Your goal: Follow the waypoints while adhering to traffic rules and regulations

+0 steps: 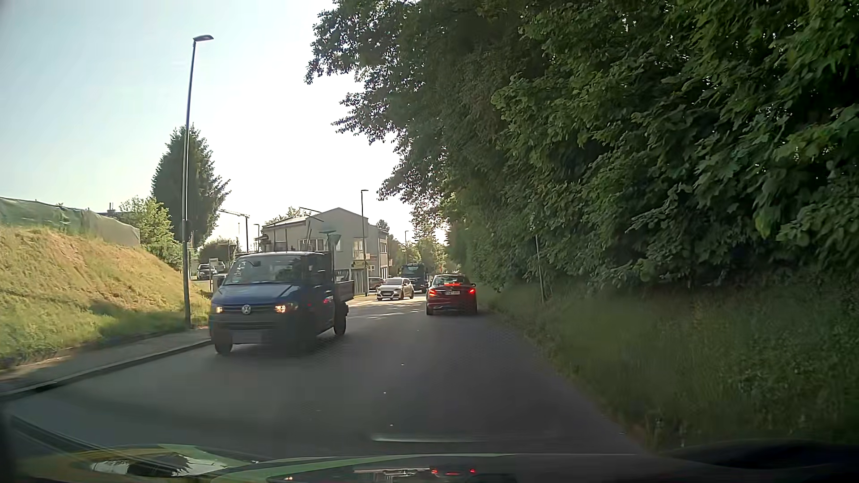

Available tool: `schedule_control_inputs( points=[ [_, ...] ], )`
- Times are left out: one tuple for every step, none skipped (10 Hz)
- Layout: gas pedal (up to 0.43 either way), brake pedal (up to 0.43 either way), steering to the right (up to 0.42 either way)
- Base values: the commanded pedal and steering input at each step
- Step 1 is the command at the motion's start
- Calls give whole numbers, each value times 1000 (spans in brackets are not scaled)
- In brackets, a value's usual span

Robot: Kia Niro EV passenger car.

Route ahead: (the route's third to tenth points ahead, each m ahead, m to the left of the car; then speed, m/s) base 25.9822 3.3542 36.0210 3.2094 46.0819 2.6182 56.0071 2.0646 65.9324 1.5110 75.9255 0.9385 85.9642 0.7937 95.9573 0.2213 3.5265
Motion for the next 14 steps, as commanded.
schedule_control_inputs(
  points=[
    [0,0,2],
    [0,0,2],
    [0,0,2],
    [0,0,2],
    [0,0,2],
    [0,0,2],
    [0,0,2],
    [0,0,2],
    [0,0,2],
    [0,0,2],
    [0,0,2],
    [0,0,2],
    [0,0,2],
    [0,0,2]
  ],
)
